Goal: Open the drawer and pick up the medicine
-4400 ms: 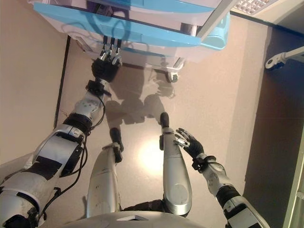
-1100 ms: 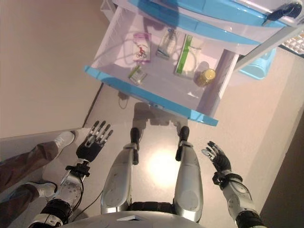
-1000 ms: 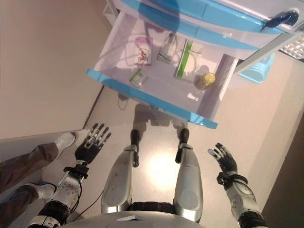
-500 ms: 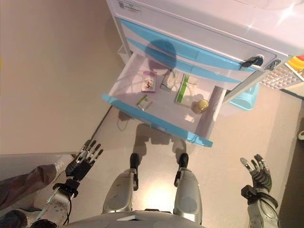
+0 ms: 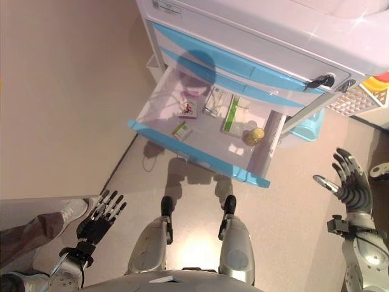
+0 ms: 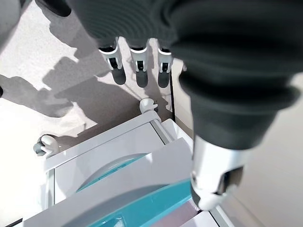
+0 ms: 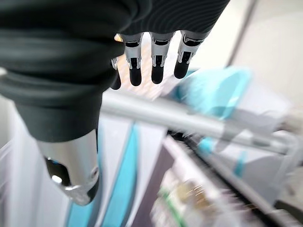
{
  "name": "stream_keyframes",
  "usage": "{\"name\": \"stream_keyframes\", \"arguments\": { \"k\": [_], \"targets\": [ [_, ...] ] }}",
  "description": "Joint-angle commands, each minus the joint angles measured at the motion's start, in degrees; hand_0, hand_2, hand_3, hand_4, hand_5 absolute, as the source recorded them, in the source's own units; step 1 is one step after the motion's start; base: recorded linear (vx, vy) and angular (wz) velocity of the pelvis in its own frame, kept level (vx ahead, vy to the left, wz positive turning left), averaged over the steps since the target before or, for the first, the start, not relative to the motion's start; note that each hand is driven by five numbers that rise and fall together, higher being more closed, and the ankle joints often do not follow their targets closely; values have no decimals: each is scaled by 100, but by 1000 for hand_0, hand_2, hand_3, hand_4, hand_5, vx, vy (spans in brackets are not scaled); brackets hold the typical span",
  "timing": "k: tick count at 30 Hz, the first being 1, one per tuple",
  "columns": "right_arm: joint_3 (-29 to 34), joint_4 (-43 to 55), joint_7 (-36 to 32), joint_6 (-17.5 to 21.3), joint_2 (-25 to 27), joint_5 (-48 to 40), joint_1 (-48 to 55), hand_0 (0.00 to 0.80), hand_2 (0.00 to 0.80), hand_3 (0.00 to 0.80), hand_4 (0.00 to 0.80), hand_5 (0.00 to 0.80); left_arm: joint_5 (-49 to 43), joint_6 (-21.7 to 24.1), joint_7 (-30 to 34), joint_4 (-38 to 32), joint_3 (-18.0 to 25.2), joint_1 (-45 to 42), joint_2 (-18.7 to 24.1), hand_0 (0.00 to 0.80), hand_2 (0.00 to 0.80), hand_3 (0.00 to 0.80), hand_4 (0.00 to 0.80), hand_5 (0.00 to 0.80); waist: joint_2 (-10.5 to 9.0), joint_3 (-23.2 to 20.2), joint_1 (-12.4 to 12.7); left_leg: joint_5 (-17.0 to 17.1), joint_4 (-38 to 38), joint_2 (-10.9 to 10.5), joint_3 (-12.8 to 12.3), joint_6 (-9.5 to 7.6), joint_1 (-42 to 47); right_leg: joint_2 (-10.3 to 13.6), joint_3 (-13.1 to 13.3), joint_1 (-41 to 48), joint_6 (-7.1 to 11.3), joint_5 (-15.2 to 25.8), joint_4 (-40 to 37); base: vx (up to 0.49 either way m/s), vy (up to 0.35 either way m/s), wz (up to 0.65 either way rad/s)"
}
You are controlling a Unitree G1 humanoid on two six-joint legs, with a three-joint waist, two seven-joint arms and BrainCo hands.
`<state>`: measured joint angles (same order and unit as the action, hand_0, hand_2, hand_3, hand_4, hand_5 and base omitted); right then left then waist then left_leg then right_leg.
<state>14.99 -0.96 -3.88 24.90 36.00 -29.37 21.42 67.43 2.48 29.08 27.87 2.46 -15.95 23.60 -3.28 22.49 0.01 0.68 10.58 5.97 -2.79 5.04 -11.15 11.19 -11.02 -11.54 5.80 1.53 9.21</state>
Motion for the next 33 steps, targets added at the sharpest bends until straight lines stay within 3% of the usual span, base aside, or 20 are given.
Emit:
{"name": "stream_keyframes", "arguments": {
  "k": [1, 16, 29, 33],
  "targets": [
    [374, 483, -98, 189, 486, 182, -28, 0, 0, 0, 0, 0, -56, 98, 105, -55, 225, -160, 325, 0, 0, 0, 0, 0, -84, -96, 104, -229, 88, -89, -166, -208, -53, 182, -38, 463, 382, -93, -34, 24, 2, 13],
    [289, 1234, -373, -670, 1538, 702, -894, 0, 0, 0, 0, 0, -110, 112, 134, 105, 59, 22, 407, 0, 0, 0, 0, 0, -145, -79, 355, -279, 150, -77, -55, -162, -97, 202, -155, 597, 397, -80, -96, 5, -5, 3],
    [-581, 1078, -357, -1438, 2247, 1676, -2209, 0, 0, 0, 0, 0, -139, 90, -15, 70, -183, 253, 534, 0, 0, 0, 0, 0, -179, -46, 648, -302, 194, -124, 110, -159, -171, 213, -265, 691, 385, -83, -122, 1, -11, 6],
    [-947, 757, -237, -1620, 2413, 2351, -2591, 0, 0, 0, 0, 0, -133, 60, -101, 10, -273, 308, 568, 0, 0, 0, 0, 0, -165, -10, 747, -293, 195, -136, 158, -164, -199, 211, -306, 695, 371, -89, -114, -17, -11, 9]
  ]
}}
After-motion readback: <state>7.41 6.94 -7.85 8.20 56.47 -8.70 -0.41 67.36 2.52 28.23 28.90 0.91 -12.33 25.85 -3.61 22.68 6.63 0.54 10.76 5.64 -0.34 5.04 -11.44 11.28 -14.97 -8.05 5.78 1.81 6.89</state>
